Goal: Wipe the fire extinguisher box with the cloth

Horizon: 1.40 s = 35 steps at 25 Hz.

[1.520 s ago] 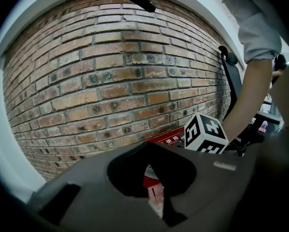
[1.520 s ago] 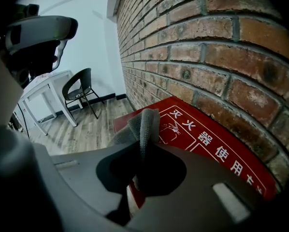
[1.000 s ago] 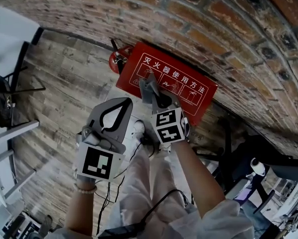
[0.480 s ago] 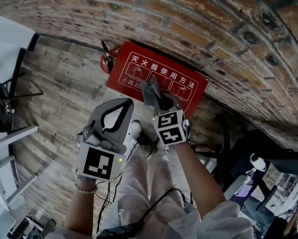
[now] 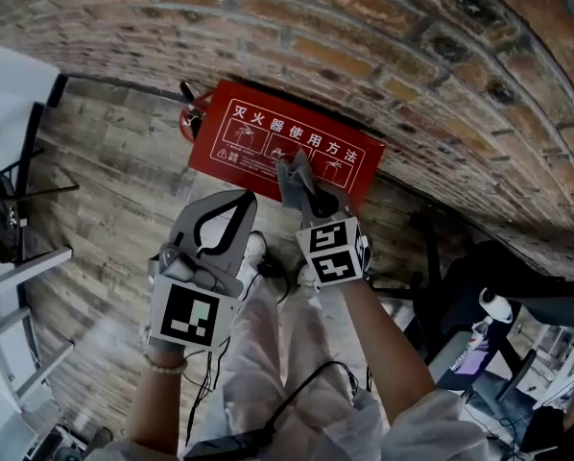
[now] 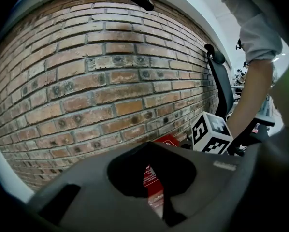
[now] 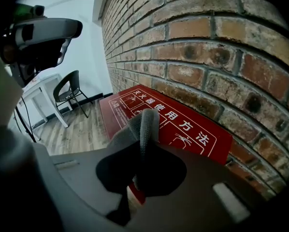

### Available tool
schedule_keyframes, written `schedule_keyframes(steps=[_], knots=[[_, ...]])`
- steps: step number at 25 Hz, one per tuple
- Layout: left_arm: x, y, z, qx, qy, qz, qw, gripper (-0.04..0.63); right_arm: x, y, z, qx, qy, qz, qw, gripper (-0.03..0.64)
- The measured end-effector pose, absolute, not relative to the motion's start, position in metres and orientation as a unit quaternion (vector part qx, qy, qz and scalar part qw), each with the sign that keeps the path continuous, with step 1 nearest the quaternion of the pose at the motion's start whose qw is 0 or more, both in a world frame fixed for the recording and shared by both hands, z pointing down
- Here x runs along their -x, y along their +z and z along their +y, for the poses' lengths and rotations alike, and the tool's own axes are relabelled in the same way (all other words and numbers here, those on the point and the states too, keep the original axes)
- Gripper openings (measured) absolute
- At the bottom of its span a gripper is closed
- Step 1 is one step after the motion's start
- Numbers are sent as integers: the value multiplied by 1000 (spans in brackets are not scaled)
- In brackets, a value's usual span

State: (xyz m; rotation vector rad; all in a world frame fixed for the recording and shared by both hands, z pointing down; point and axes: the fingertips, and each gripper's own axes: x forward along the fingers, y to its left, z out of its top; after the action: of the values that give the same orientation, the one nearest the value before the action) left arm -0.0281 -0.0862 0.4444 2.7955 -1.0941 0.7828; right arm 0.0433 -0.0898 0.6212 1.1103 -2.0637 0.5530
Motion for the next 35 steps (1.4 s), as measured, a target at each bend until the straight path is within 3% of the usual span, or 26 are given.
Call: schedule_keyframes(steps=[25,35], knots=[[-9,443,-79,-909,252,-331,13,-3,-143,628,-51,-507,262,-742,351,18],[-11,442,-80,-909,252,-330,9,-3,-148,629,-50,-510,262,-738,356,18]])
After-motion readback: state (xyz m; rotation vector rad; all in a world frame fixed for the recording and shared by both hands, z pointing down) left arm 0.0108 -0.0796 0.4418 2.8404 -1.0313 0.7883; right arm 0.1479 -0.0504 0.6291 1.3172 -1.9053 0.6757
